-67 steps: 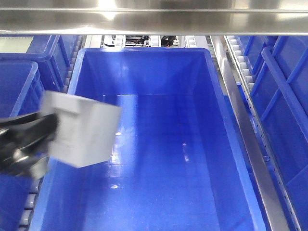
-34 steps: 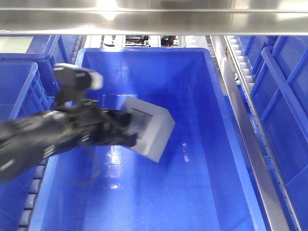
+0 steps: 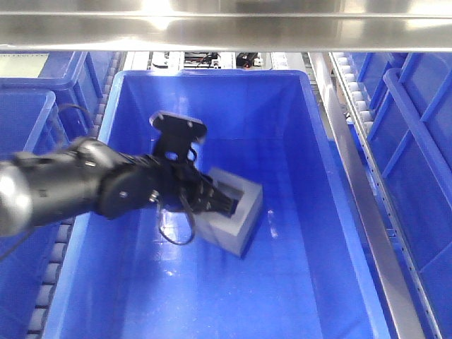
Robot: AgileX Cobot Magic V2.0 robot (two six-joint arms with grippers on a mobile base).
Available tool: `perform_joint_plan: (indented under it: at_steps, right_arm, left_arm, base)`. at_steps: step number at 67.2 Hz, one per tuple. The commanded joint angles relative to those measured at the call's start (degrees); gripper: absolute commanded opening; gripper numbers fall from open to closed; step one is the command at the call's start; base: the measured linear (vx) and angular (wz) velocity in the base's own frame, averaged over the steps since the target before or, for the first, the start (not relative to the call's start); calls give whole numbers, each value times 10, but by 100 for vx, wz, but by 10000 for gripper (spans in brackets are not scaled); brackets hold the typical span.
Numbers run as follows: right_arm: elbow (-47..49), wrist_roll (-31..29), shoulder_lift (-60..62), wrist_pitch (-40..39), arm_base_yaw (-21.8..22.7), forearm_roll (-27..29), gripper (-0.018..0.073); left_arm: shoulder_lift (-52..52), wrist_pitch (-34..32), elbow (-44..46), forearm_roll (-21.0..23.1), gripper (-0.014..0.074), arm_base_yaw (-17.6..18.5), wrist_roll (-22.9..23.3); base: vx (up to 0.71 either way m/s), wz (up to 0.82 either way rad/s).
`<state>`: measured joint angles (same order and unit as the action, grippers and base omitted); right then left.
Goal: Sort gray base to blue bin
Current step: 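Lower the held gray block into the blue bin with the left gripper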
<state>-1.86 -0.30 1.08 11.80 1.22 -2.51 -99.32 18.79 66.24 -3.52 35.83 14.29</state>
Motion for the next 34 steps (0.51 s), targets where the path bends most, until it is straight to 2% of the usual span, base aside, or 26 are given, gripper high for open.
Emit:
perform_joint_plan:
  at_steps: [1,22,34]
  right_arm:
    - [-3,-4,4,-46,4,-5,-5]
    - [-3,-4,4,-46,4,-5,-5]
    - [-3,-4,4,-46,4,-5,-5]
  left_arm:
    - [12,-41,22,3,8,-5,17]
    - [-6,-39,22,1,48,-21,14]
    - [-6,-41,22,1,171,-21,10]
  base:
    - [0,0]
    - [0,0]
    - [0,0]
